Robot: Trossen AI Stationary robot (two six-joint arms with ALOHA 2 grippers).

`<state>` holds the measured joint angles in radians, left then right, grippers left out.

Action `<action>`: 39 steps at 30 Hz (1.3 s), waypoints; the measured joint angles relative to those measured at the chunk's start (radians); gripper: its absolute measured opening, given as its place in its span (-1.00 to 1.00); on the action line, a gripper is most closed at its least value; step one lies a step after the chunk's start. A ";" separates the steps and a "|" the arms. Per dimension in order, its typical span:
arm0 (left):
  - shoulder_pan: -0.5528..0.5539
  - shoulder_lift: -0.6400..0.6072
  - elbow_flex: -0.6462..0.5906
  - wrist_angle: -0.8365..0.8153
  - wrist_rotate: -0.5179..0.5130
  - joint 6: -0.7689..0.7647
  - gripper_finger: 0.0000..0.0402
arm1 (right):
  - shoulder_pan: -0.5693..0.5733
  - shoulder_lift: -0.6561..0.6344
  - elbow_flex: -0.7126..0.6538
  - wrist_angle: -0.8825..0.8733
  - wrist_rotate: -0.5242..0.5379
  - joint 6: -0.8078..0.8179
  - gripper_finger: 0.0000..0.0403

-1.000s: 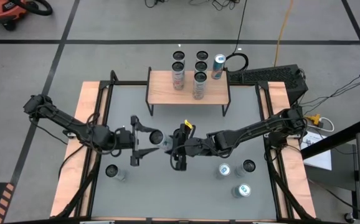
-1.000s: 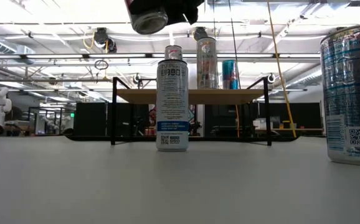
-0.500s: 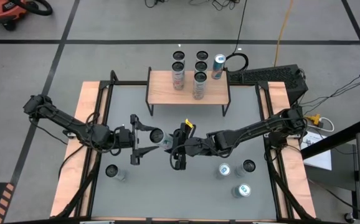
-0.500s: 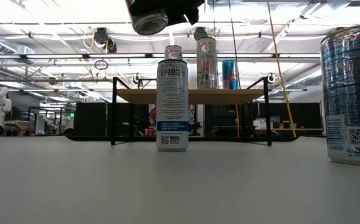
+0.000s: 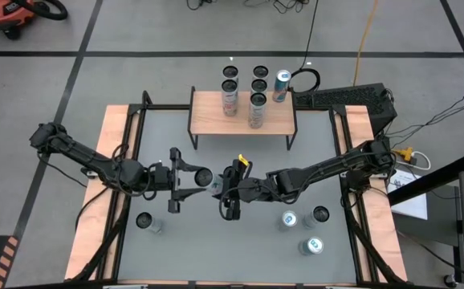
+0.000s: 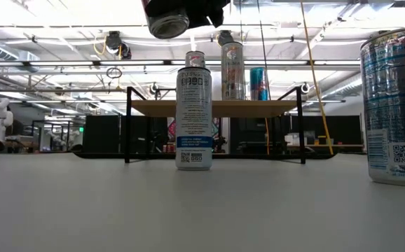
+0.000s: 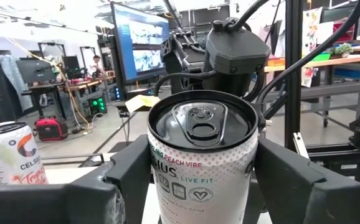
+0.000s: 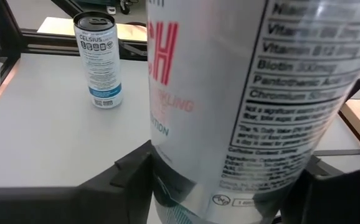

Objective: Place canned beverage on shelf
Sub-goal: Put the white pink soda can on the shelf aligned with the other white pink soda cans

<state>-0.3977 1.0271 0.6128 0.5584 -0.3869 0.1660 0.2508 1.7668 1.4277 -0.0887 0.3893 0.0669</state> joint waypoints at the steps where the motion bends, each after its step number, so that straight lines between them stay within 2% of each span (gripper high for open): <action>1: 0.000 0.000 0.000 -0.001 0.008 -0.001 0.18 | 0.000 0.000 0.000 -0.002 -0.001 0.000 0.09; 7: 0.000 0.000 -0.001 -0.003 0.076 -0.012 0.18 | 0.019 -0.001 0.000 -0.006 -0.012 -0.009 0.29; 17: -0.003 -0.009 -0.003 -0.010 0.118 -0.035 0.17 | 0.039 -0.007 0.003 -0.051 -0.026 0.032 0.58; 22: -0.005 -0.015 -0.003 0.005 0.155 -0.057 0.17 | 0.039 -0.011 0.003 -0.071 -0.104 0.045 0.65; 39: -0.017 -0.048 -0.002 0.053 0.150 -0.074 0.17 | 0.067 -0.034 0.001 -0.298 -0.097 0.161 0.69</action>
<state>-0.4148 0.9791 0.6106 0.6113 -0.2367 0.0917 0.3177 1.7332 1.4288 -0.3869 0.2926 0.2280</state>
